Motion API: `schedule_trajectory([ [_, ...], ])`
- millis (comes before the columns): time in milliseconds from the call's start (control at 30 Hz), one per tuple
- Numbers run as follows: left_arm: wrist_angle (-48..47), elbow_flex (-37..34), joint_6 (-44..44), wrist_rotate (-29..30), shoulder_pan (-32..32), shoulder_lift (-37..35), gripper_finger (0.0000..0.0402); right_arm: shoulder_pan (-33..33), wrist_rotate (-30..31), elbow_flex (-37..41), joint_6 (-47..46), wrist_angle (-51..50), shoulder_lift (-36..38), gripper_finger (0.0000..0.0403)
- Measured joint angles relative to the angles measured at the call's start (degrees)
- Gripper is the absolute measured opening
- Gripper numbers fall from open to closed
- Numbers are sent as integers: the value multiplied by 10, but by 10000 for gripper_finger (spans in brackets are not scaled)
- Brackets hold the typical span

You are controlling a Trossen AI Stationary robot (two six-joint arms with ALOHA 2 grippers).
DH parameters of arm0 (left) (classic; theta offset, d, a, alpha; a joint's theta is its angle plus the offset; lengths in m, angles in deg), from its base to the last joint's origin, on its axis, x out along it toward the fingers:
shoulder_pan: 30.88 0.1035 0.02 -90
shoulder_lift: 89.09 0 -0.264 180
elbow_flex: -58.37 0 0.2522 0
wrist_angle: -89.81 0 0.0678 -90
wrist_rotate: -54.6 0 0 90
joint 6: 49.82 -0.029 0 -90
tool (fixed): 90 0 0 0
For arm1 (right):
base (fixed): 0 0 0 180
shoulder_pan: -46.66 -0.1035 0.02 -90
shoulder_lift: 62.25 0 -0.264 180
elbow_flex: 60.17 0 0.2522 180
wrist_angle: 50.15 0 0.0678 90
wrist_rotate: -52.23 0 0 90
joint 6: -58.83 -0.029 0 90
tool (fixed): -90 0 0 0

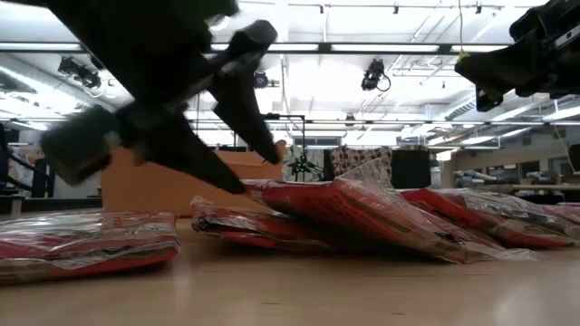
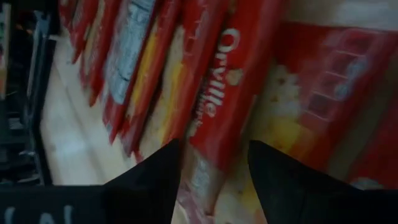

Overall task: Sort popcorn bags into baskets
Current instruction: Put the popcorn bag into the orange bin

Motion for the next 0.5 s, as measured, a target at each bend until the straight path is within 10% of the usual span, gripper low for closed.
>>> schedule_trajectory([
  [500, 0, 0, -17, -19, 27, 29, 130, 0, 0, 0, 0, 14, 0, 66],
])
